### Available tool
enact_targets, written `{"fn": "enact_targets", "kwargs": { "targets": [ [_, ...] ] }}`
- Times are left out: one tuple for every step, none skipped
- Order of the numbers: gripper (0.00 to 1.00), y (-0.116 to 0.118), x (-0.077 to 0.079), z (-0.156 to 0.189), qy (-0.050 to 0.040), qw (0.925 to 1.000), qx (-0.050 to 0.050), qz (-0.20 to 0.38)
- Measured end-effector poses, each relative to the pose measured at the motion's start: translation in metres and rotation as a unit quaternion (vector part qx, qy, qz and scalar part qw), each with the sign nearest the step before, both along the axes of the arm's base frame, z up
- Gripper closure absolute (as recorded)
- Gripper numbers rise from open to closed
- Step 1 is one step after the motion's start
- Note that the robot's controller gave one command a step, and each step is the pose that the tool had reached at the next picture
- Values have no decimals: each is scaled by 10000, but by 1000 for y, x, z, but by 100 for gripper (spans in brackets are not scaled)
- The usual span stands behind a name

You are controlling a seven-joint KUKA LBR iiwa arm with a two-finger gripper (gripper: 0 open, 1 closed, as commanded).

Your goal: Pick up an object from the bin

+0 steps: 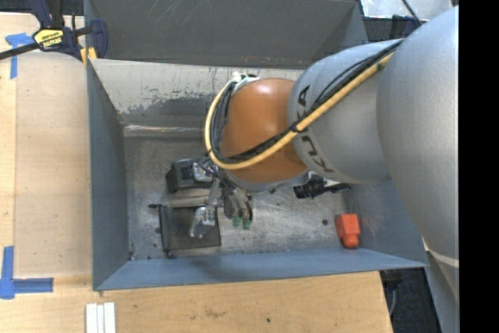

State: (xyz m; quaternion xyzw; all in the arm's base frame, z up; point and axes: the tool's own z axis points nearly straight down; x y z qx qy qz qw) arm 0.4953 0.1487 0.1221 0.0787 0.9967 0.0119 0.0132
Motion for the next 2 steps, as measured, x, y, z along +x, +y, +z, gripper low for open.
{"fn": "enact_targets", "kwargs": {
  "targets": [
    [0, -2, 0, -1, -3, 10000, -9, -50],
    [100, -7, 13, 6, -231, 9996, 3, -139]
  ]
}}
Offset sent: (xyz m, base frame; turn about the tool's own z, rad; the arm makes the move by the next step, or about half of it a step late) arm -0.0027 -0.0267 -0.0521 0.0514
